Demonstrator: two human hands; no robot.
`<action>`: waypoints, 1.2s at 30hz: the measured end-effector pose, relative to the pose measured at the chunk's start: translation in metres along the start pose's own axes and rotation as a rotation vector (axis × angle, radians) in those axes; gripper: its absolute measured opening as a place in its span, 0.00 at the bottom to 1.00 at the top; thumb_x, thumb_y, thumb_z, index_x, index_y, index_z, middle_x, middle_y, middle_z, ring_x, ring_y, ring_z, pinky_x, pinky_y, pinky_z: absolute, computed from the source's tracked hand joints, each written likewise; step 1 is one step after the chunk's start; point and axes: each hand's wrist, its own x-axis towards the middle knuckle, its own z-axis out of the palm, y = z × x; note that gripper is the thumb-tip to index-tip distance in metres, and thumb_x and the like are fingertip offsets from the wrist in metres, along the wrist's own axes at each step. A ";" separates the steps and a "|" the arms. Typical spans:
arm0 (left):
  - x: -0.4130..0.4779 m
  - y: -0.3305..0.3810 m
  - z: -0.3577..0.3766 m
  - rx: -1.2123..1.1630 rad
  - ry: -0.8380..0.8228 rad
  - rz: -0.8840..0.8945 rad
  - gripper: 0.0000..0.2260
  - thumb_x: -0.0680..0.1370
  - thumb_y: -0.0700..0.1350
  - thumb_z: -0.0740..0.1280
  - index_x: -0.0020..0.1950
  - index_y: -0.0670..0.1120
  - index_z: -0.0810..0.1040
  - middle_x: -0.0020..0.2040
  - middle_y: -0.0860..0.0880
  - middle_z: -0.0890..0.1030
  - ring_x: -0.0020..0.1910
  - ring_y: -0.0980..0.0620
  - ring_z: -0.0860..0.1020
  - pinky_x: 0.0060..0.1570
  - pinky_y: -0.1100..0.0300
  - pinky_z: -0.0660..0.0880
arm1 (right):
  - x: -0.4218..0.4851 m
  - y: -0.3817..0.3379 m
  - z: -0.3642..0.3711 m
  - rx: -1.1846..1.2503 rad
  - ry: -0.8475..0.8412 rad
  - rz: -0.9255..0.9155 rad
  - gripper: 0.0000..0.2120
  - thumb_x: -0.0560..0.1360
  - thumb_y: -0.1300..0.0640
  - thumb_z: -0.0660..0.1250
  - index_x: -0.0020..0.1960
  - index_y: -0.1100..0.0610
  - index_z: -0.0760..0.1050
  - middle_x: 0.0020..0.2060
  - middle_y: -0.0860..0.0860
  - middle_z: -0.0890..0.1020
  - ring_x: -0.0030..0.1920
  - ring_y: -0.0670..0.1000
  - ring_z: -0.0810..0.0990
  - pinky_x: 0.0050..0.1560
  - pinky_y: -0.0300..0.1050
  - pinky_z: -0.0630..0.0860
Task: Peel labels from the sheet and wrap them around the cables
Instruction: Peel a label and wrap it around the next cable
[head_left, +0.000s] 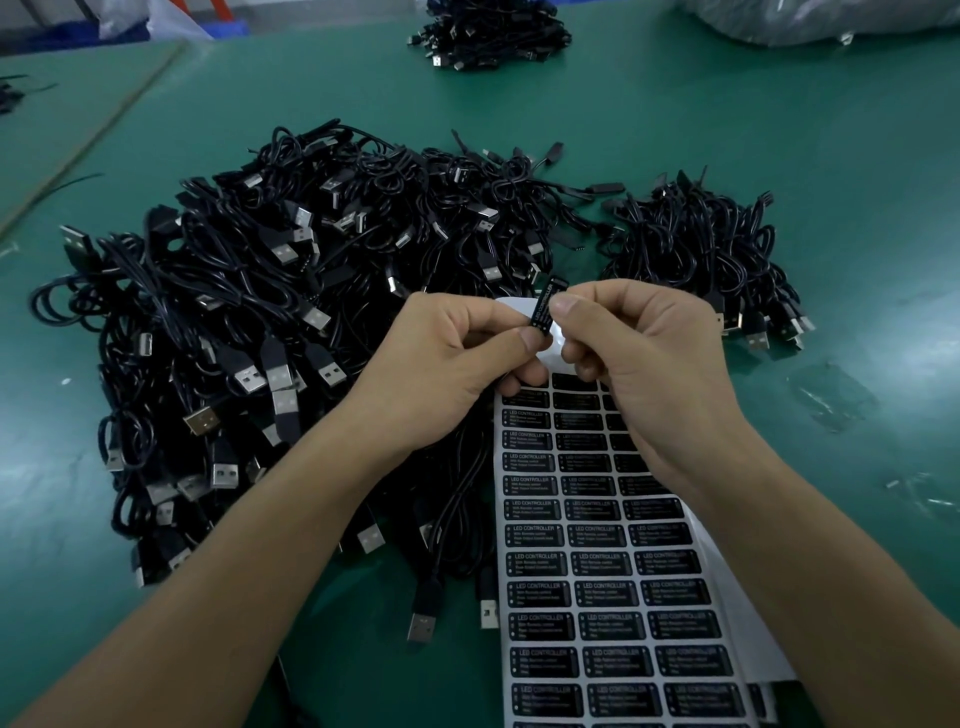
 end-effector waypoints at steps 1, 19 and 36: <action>0.000 0.000 0.000 0.000 0.000 0.001 0.06 0.79 0.40 0.69 0.44 0.47 0.84 0.34 0.52 0.85 0.31 0.62 0.79 0.32 0.74 0.71 | 0.000 0.000 0.000 -0.002 0.003 -0.001 0.07 0.77 0.60 0.72 0.40 0.54 0.82 0.29 0.46 0.80 0.31 0.42 0.76 0.34 0.32 0.73; 0.001 -0.002 0.000 0.007 0.003 0.009 0.06 0.79 0.39 0.70 0.44 0.45 0.85 0.33 0.52 0.85 0.31 0.63 0.79 0.32 0.74 0.71 | 0.001 0.000 0.000 -0.050 0.036 -0.027 0.07 0.76 0.59 0.72 0.39 0.53 0.82 0.28 0.46 0.80 0.31 0.42 0.76 0.35 0.33 0.73; 0.002 -0.004 0.000 0.008 -0.013 0.022 0.06 0.79 0.39 0.70 0.43 0.46 0.85 0.34 0.51 0.85 0.31 0.61 0.79 0.33 0.73 0.72 | 0.000 0.001 0.001 -0.058 0.051 -0.022 0.07 0.76 0.59 0.72 0.40 0.55 0.82 0.28 0.46 0.80 0.30 0.41 0.76 0.34 0.32 0.73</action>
